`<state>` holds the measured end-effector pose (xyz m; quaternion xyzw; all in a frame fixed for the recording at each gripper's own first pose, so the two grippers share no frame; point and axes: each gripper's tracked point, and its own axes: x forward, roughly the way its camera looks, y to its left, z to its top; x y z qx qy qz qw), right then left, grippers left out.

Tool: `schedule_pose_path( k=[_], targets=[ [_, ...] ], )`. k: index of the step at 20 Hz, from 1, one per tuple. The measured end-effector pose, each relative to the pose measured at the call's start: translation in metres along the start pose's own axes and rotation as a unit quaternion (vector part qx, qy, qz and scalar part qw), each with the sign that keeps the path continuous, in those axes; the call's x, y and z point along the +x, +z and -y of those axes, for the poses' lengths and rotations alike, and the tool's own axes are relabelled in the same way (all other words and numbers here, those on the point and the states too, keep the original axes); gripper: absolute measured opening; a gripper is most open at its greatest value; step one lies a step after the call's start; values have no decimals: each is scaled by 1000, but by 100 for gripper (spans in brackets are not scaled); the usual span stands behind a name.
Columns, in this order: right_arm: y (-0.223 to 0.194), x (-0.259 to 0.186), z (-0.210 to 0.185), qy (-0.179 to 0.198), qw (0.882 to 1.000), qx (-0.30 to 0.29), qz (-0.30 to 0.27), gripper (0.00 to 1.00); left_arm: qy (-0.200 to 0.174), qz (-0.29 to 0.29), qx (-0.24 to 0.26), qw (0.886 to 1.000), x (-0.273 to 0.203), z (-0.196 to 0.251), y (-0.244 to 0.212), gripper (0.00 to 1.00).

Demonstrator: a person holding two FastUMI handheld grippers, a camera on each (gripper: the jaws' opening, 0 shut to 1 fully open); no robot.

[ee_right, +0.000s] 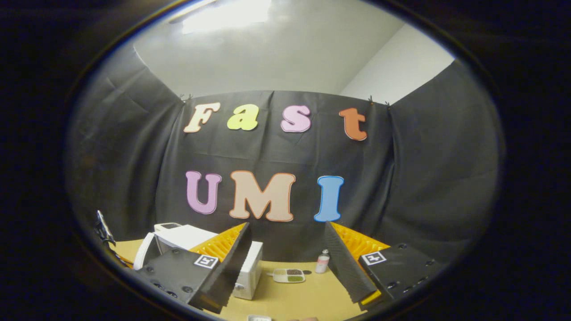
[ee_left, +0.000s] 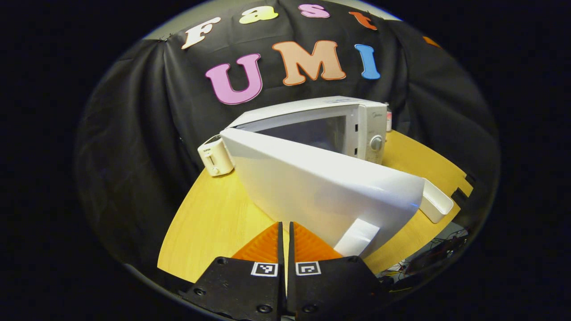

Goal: Open the microwave oven with the left hand, put the food in, and close the microwave oven.

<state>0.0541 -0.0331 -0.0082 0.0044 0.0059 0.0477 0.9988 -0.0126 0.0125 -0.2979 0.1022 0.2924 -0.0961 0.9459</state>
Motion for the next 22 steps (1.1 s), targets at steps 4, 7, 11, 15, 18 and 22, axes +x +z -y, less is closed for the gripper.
schedule_pose_path(
  k=[4, 7, 11, 15, 18, 22],
  targets=[
    [4, -8, 4, -1, 1000, 7, 1, 92, -29, 9, 12, 999, 18, 28, 14, 0],
    [6, -15, 12, -5, 1000, 11, 3, 92, -43, 13, 11, 999, 35, 43, 26, 0],
    [-4, -22, 25, -15, 1000, 8, -11, 92, -59, 12, -9, 998, 54, 58, 44, 1],
    [-10, -31, 34, -22, 999, -18, -21, 92, -74, 11, -12, 997, 75, 75, 63, 0],
    [-17, -40, 40, -34, 999, -28, -30, 92, -78, 10, -4, 997, 91, 81, 79, 0],
    [-21, -51, 41, -38, 998, -29, -40, 92, -71, 22, -9, 997, 111, 83, 105, 0]
  ],
)
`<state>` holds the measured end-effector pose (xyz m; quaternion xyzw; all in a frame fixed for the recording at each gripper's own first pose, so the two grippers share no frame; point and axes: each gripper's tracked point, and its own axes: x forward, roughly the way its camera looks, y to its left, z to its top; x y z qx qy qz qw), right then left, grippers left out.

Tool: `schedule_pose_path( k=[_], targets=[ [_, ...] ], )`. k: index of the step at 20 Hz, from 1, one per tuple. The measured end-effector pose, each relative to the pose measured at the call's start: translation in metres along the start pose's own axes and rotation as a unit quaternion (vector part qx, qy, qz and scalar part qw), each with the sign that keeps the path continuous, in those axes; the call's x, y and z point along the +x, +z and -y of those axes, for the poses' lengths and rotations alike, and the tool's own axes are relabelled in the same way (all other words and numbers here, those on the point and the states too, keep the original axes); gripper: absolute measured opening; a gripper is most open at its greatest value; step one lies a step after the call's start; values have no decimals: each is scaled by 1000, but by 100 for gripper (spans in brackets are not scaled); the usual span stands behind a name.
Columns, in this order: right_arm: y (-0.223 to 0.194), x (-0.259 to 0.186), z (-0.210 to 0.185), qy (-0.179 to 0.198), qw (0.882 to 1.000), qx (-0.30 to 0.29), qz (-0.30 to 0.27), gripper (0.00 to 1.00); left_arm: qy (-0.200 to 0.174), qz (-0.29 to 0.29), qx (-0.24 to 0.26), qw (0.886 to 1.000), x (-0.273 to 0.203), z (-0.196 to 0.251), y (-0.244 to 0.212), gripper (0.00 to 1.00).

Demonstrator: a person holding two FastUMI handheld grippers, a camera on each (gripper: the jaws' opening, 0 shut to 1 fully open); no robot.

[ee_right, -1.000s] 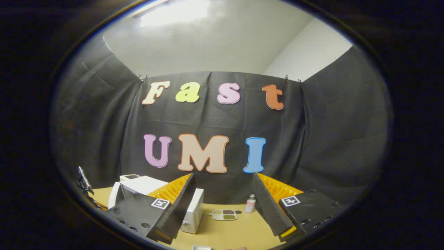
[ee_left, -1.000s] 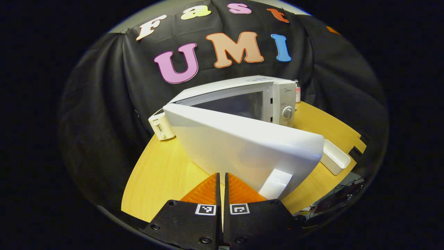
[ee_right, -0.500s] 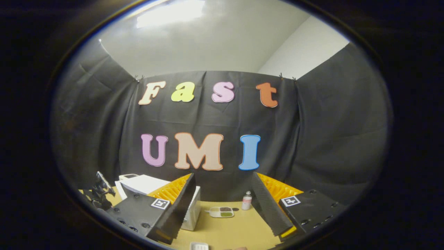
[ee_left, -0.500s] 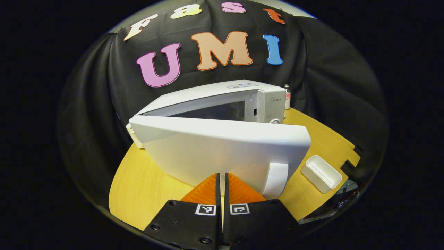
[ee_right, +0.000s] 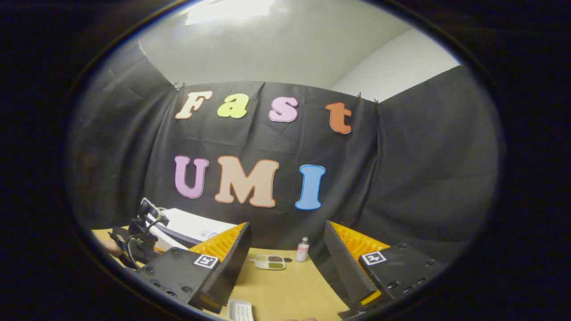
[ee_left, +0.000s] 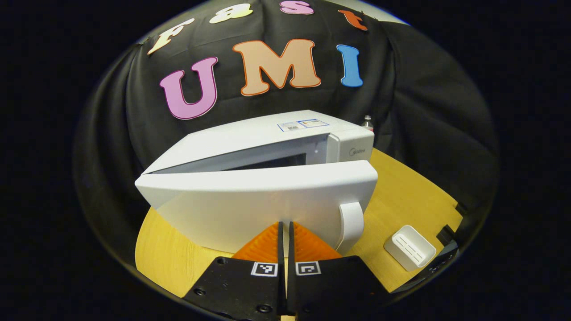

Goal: Open the microwave oven with the left hand, put the food in, and close the microwave oven.

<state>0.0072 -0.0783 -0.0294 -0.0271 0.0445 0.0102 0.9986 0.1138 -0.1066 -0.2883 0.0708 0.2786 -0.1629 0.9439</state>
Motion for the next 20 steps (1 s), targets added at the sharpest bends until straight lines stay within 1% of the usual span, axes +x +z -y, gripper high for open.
schedule_pose_path(
  k=[3, 5, 7, 8, 10, 14, 16, 17, 18, 20],
  targets=[
    [1, -4, 5, -2, 1000, 8, -4, 92, 9, 9, 0, 1000, 14, -3, 16, 0],
    [1, -1, 9, -5, 1000, 11, -3, 92, 9, 11, -17, 1000, 23, 0, 25, 0],
    [1, 2, 14, -11, 1000, 16, -5, 92, 11, 17, -24, 1000, 33, 1, 37, 0],
    [2, 3, 15, -11, 1000, 20, -4, 92, 13, 14, -24, 1000, 35, 0, 40, 0],
    [5, 7, 15, -12, 1000, 24, 1, 92, -1, 12, -42, 999, 43, 13, 37, 0],
    [2, 14, 11, -9, 1000, 23, -1, 92, 5, 16, -37, 999, 44, 9, 39, 0],
    [6, 13, 10, -9, 1000, 15, 5, 92, 6, 34, -67, 997, 49, 8, 45, 0],
    [6, 15, 6, -5, 1000, 13, 5, 92, 12, 30, -69, 997, 53, 3, 44, 0],
    [6, 14, 2, 2, 1000, 13, 2, 92, 10, 11, -86, 996, 50, 10, 37, 0],
    [3, 15, -1, 5, 1000, 10, 0, 92, 13, 18, -65, 998, 50, 10, 39, 1]
  ],
)
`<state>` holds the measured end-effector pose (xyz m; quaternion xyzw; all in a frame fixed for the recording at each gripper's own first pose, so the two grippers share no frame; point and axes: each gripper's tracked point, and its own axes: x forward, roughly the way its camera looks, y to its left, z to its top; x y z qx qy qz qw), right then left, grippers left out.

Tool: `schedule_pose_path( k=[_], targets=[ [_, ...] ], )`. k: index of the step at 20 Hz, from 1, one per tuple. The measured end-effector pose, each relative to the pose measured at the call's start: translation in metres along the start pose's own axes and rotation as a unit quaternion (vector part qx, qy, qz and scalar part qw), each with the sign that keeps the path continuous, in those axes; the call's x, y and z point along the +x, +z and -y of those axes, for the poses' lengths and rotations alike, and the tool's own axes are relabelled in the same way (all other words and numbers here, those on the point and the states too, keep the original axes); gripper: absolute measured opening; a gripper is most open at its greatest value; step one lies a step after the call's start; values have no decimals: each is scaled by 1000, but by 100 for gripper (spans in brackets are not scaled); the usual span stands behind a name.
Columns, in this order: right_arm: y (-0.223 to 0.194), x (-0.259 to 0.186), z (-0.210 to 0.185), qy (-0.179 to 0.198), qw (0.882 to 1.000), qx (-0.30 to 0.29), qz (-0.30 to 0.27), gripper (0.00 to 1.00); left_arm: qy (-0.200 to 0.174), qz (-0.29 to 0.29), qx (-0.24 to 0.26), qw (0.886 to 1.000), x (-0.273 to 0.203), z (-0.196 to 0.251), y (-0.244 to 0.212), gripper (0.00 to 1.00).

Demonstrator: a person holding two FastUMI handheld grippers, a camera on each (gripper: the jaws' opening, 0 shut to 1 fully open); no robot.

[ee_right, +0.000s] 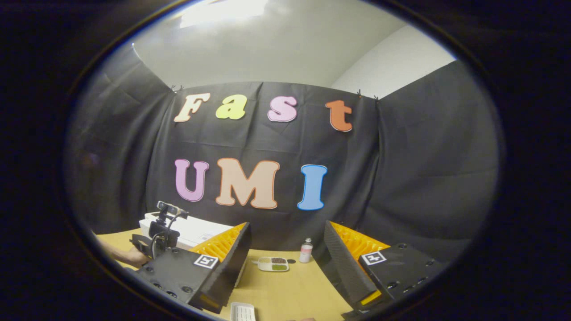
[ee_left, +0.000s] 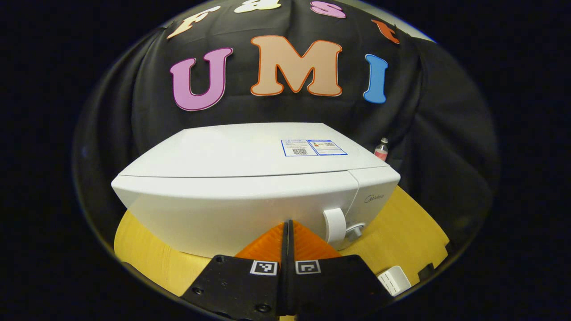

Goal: Open the microwave oven with the left hand, put the food in, and close the microwave oven.

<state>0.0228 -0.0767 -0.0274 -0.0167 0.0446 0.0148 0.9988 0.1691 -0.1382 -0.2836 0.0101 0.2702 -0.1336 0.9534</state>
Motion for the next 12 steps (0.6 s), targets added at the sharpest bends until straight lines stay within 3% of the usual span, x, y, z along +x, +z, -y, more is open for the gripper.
schedule_pose_path(
  k=[4, 5, 6, 9, 12],
  targets=[
    [-1, -2, -5, 5, 1000, 2, -4, 92, 17, 6, 33, 999, -6, -8, 4, 1],
    [-3, -1, -6, 5, 1000, 2, -5, 100, 28, 22, 41, 999, -14, -13, 16, 1],
    [-4, -2, -7, 6, 1000, 3, -6, 92, 17, 55, 47, 997, -27, -8, 34, 1],
    [-5, 3, -13, 9, 1000, 9, -10, 92, 0, 129, 85, 988, -74, 4, 82, 1],
    [-7, 13, -24, 20, 1000, 18, -12, 92, -10, 164, 74, 984, -118, 6, 108, 1]
  ],
)
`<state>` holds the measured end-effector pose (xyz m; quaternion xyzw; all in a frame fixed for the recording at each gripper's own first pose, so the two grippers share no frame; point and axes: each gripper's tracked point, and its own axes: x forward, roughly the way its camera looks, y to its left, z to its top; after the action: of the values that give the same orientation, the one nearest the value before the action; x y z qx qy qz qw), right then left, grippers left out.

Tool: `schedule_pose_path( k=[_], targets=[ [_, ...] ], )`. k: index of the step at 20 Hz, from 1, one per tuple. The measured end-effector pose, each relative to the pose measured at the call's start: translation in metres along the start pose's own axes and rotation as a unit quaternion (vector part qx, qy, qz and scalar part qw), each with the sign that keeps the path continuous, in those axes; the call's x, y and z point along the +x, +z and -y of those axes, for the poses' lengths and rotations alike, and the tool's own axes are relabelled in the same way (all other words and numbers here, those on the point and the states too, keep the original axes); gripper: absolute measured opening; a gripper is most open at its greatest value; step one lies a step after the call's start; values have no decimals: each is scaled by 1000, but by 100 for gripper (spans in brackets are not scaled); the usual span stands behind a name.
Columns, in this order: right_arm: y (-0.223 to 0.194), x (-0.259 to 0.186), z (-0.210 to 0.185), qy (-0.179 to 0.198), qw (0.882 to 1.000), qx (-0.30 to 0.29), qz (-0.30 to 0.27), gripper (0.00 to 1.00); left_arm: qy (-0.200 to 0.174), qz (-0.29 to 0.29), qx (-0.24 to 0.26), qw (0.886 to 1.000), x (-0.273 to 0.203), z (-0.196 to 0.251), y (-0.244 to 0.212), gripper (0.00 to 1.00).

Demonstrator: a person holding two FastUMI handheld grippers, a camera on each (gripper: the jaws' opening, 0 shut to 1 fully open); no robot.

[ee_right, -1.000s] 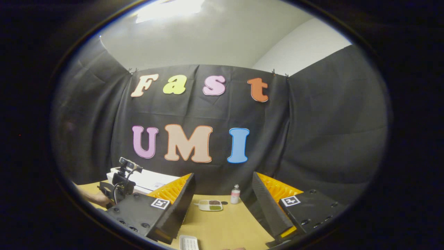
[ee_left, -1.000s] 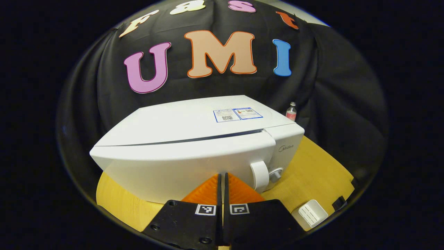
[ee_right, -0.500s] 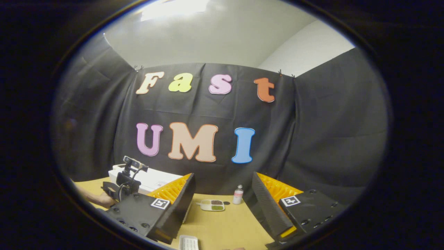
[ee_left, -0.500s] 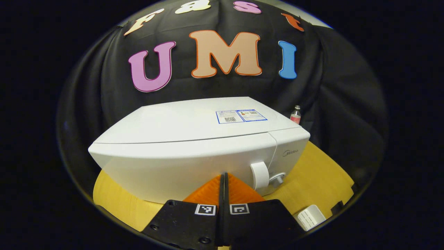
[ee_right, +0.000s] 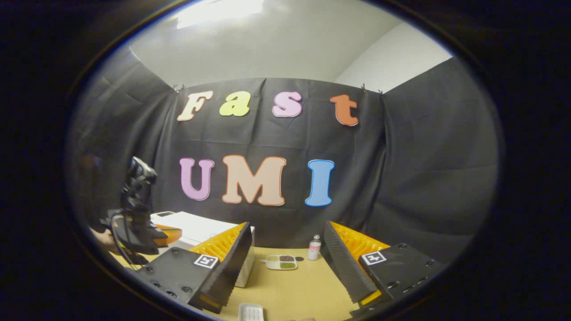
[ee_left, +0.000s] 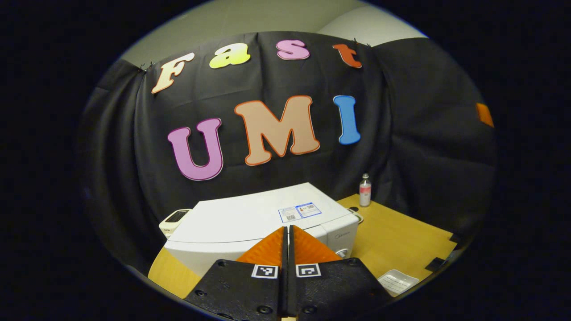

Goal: Open the microwave oven with the left hand, put the food in, and close the microwave oven.

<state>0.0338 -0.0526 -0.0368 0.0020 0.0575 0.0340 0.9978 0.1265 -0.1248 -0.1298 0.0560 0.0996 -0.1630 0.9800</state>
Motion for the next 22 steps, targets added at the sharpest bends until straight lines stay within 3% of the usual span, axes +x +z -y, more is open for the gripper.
schedule_pose_path(
  k=[9, 16, 19, 20, 22],
  targets=[
    [-4, 14, -21, 29, 1000, 4, 3, 93, 38, 34, -56, 997, -86, -55, 57, 0],
    [-6, 20, -33, 43, 999, 13, -7, 92, 67, 73, -50, 994, -114, -75, 84, 1],
    [-3, 17, -39, 47, 999, 11, -6, 92, 68, 50, -61, 995, -116, -71, 66, 99],
    [-3, 16, -41, 49, 999, 8, -7, 92, 66, 45, -71, 994, -119, -69, 64, 94],
    [-6, 12, -42, 48, 999, 5, -10, 92, 67, 40, -79, 994, -120, -70, 59, 94]
  ],
)
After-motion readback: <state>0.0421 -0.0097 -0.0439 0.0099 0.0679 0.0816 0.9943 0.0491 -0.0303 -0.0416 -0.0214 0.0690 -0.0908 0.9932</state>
